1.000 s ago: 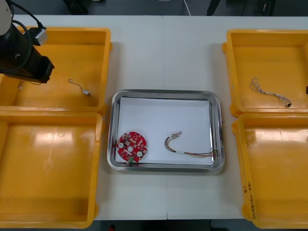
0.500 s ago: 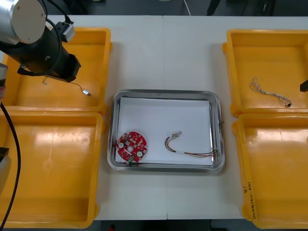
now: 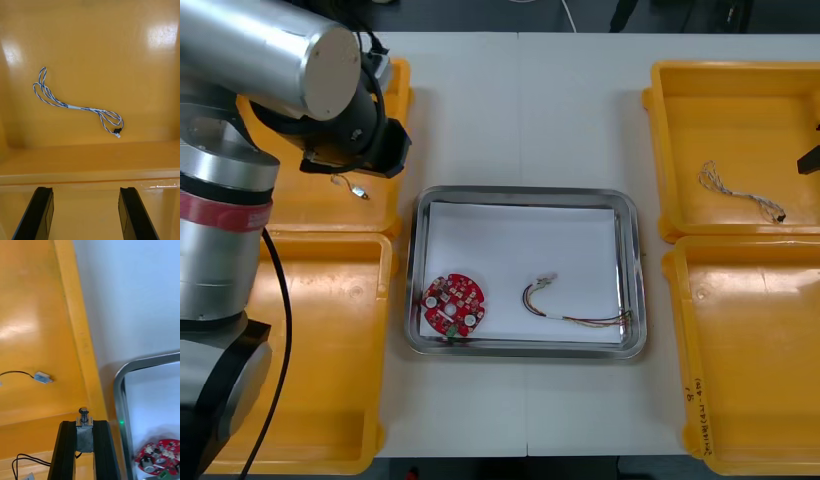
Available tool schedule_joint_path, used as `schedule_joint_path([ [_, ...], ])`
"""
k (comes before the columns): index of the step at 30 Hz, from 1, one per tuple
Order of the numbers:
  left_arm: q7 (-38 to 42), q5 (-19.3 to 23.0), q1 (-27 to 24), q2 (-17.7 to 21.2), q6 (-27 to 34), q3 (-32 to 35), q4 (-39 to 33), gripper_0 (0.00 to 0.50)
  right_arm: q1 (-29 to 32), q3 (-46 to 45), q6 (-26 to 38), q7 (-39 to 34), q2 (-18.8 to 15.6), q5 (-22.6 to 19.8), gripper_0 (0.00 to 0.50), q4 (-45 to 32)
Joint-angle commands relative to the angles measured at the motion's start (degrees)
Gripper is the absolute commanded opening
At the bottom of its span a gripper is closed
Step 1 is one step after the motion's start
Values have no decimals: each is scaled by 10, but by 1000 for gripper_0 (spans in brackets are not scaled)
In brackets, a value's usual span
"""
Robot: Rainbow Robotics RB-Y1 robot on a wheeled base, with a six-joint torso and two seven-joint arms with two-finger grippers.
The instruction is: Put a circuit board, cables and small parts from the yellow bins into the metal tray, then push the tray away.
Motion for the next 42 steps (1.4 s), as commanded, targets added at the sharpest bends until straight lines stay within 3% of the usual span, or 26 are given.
schedule_joint_path([
  [1,92,-9,-12,-29,4,-57,-28,0,-49,39,-16,18,-24,15,500,13],
  [11,188,17,-12,-42,4,-142,-27,0,-84,92,-52,47,-24,22,500,57],
  [16,242,47,-12,-42,4,-174,-26,0,-101,97,-69,108,-21,19,500,101],
  [22,273,42,-11,-41,4,-214,-8,0,-130,97,-77,172,-10,17,500,164],
  [35,283,34,-11,-40,-97,-237,81,0,-169,123,-132,291,15,29,500,244],
  [42,284,34,-11,-39,-133,-255,116,0,-182,165,-156,335,25,35,500,248],
])
